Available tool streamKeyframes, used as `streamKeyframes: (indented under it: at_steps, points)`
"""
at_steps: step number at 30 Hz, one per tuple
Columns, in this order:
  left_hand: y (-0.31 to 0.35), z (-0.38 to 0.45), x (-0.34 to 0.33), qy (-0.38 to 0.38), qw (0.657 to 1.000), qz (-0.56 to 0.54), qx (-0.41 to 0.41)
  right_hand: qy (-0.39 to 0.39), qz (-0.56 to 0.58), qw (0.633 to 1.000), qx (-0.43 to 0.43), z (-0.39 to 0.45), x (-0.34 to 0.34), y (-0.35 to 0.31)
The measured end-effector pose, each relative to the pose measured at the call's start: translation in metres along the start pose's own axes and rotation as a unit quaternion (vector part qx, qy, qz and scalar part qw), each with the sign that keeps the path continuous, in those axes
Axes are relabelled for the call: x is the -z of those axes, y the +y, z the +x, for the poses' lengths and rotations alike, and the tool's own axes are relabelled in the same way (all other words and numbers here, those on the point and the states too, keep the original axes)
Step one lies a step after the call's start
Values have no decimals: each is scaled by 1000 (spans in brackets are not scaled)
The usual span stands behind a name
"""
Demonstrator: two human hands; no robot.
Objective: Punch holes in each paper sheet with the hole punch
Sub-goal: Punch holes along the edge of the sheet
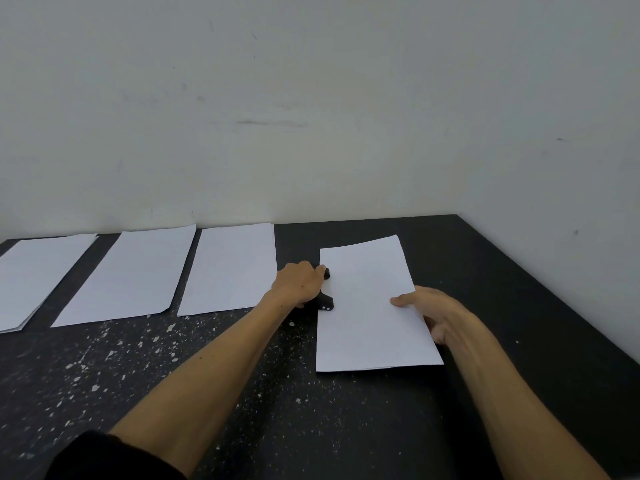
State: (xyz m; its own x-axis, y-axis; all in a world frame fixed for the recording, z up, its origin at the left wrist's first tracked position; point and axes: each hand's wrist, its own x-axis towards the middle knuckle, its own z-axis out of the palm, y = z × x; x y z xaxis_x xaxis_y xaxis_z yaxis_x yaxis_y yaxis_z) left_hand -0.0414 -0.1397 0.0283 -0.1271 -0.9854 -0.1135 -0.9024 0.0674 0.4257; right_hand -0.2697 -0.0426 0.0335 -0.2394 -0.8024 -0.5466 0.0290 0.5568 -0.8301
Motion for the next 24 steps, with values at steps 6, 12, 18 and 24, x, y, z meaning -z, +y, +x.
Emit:
streamKeyframes:
  at_steps: [6,12,18,24]
  points:
    - [5,11,3,-21,1000,-11,6,-8,-4,1000,1,-5,3,6]
    - [8,18,5,-22,1000,-12,7,-8,5,1000,7,-4,3,11]
    - [5,21,3,-27,1000,-14,9,-9,4,1000,5,-4,2,9]
    - [5,24,1,-27,1000,-9,7,-11,-1,1000,1,-4,2,8]
